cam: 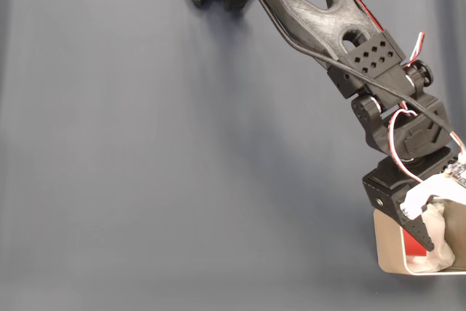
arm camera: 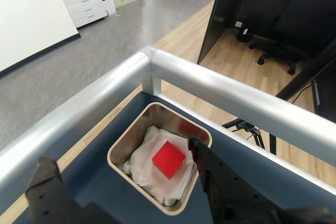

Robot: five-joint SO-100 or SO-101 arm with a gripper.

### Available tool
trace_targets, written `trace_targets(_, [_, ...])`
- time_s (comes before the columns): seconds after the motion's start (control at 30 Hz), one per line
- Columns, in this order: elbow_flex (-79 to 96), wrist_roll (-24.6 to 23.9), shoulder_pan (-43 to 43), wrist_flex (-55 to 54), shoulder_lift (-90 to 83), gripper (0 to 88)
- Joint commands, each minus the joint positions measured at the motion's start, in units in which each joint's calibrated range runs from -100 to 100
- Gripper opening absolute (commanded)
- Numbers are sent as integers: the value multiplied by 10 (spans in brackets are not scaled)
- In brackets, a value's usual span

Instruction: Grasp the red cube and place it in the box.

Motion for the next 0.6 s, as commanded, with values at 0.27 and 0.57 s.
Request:
trace_targets(0.27, [22, -2, 72, -26, -88, 0])
trace_targets(0.57, [167, -18, 207, -36, -235, 0])
